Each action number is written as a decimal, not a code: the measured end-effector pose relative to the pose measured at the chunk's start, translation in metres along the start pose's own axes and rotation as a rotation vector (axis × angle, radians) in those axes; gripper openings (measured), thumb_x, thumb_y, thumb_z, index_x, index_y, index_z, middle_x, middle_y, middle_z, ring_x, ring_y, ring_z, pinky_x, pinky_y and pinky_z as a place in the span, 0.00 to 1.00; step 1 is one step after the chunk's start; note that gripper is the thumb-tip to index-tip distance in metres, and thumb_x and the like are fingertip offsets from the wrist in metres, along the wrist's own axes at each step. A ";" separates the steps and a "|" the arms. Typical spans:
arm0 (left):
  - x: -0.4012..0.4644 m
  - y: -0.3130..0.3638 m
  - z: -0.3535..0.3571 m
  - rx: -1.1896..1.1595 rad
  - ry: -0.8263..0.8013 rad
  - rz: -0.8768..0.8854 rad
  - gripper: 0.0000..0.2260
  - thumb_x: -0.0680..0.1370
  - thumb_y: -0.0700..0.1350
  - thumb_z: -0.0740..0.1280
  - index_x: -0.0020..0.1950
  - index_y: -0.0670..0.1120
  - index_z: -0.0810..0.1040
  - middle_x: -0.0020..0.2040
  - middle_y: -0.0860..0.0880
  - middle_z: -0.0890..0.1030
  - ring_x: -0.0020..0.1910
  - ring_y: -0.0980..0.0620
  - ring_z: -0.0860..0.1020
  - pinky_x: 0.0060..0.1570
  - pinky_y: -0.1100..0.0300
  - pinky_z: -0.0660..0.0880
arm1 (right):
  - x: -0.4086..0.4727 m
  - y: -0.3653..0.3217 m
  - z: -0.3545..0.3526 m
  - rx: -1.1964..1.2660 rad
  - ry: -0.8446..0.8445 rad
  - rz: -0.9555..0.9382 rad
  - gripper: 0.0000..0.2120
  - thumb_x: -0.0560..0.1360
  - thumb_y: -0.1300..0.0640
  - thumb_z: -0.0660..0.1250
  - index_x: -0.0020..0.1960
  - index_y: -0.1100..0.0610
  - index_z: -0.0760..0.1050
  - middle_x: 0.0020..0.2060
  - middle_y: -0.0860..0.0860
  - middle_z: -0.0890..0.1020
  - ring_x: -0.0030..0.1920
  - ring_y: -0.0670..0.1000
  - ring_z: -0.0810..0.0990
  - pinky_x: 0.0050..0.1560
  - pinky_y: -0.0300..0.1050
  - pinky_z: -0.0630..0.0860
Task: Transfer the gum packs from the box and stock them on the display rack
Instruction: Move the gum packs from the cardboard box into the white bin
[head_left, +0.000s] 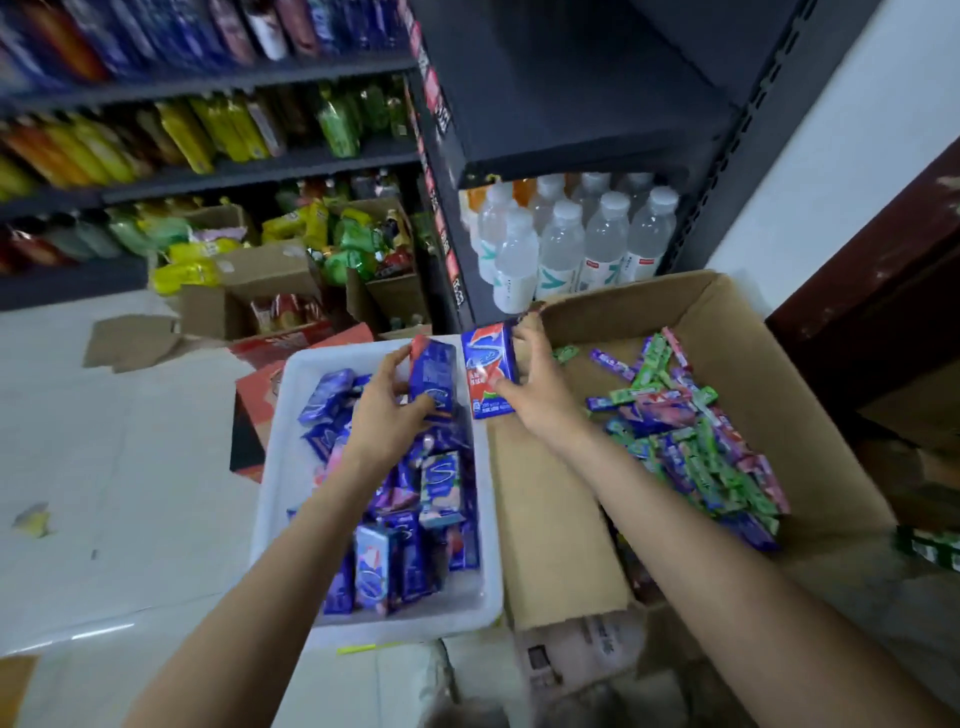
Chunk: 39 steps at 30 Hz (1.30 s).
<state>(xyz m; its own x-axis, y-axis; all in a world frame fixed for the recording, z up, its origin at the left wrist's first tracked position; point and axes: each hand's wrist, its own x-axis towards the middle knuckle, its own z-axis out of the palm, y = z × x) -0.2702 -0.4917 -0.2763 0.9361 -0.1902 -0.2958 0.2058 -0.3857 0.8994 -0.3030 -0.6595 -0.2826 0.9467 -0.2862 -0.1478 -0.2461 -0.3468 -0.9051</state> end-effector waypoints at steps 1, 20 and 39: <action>0.007 -0.012 -0.014 0.066 -0.010 -0.005 0.29 0.68 0.46 0.67 0.69 0.56 0.66 0.49 0.43 0.82 0.43 0.41 0.82 0.47 0.44 0.79 | 0.001 0.001 0.019 -0.066 -0.006 0.002 0.29 0.71 0.55 0.68 0.68 0.48 0.61 0.60 0.53 0.74 0.56 0.53 0.76 0.58 0.54 0.74; 0.049 -0.041 -0.035 0.716 -0.147 0.317 0.14 0.78 0.40 0.63 0.64 0.44 0.75 0.64 0.44 0.73 0.63 0.43 0.69 0.61 0.52 0.68 | -0.010 0.003 0.072 -0.533 0.059 0.042 0.20 0.77 0.66 0.59 0.69 0.64 0.67 0.66 0.58 0.68 0.67 0.55 0.67 0.67 0.43 0.61; 0.038 0.042 0.251 0.746 -0.504 0.283 0.20 0.79 0.46 0.64 0.69 0.42 0.67 0.65 0.39 0.74 0.62 0.40 0.73 0.58 0.53 0.69 | -0.019 0.151 -0.183 -0.271 0.163 0.356 0.21 0.74 0.59 0.68 0.66 0.59 0.70 0.60 0.56 0.77 0.61 0.57 0.75 0.61 0.54 0.72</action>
<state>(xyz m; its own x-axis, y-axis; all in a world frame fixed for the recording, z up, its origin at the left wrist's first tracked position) -0.2978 -0.7413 -0.3307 0.6542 -0.6658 -0.3589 -0.4091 -0.7106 0.5725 -0.3961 -0.8694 -0.3435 0.7540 -0.5587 -0.3454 -0.6150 -0.4158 -0.6700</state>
